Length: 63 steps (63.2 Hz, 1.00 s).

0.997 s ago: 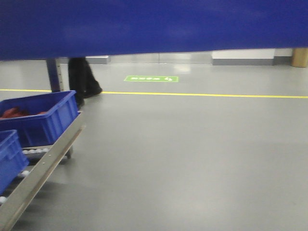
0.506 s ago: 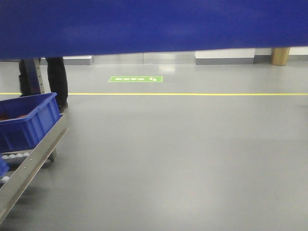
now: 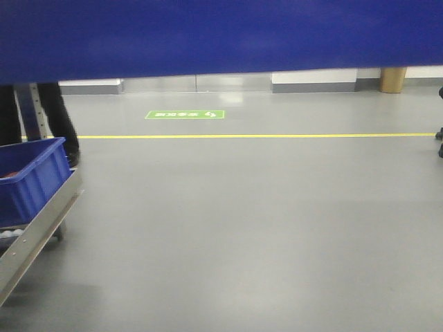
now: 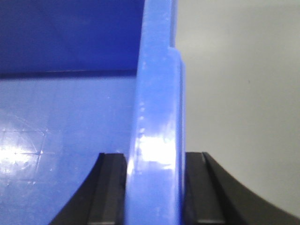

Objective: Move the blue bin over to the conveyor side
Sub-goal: 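Carry the blue bin with both grippers while driving across the floor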

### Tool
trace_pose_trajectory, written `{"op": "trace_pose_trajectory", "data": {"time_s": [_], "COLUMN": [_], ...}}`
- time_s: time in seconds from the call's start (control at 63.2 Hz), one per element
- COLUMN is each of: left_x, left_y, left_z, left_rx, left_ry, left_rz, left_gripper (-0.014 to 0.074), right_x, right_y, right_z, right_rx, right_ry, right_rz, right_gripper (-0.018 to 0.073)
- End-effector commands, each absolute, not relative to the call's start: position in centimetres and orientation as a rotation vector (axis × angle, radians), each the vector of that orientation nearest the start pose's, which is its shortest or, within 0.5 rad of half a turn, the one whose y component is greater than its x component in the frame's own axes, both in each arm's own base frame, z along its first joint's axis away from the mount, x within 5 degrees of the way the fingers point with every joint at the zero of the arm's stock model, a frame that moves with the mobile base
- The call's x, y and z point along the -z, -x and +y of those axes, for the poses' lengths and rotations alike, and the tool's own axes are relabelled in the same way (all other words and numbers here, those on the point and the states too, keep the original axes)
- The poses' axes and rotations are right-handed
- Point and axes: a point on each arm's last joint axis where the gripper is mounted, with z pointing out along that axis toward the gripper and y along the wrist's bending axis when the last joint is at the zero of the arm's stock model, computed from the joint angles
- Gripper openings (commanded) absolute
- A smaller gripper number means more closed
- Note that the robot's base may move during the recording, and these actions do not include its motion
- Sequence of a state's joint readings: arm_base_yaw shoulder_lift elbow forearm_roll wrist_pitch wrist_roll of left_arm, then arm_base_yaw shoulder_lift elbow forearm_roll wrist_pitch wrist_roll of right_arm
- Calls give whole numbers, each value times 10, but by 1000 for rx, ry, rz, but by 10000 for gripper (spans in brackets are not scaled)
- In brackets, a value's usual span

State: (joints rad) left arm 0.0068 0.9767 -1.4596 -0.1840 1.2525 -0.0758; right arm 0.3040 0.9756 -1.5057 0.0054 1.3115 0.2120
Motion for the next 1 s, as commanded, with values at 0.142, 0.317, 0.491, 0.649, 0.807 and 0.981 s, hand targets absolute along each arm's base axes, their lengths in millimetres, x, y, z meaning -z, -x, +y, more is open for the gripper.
{"op": "trace_pose_trajectory", "data": {"time_s": [0.142,0.317,0.491,0.649,0.807,0.981], "left_x": [-488,-488,-488,-488,-488,-488], "left_y": [-142,-142,-142,-142,-142,-142], "left_z": [-14,-14,-14,-14,-14,-14], "left_rx": [242,242,242,242,242,242], "left_ry": [52,52,52,52,52,52], "left_rz": [2131,2131,2129,2129,2129,2129], "left_gripper": [-10,-10,-10,-10,-10,-10], "right_x": [-497,-497,-497,-497,-497,-497], "right_y": [-126,-126,-126,-126,-126,-126], "right_z": [36,36,36,36,36,36], "right_rx": [-246,-246,-246,-246,-246,-246], "right_ry": [102,102,102,102,102,102], "right_rz": [2146,2146,2146,2146,2146,2146], "right_gripper": [-81,-81,-81,-81,-81,-81]}}
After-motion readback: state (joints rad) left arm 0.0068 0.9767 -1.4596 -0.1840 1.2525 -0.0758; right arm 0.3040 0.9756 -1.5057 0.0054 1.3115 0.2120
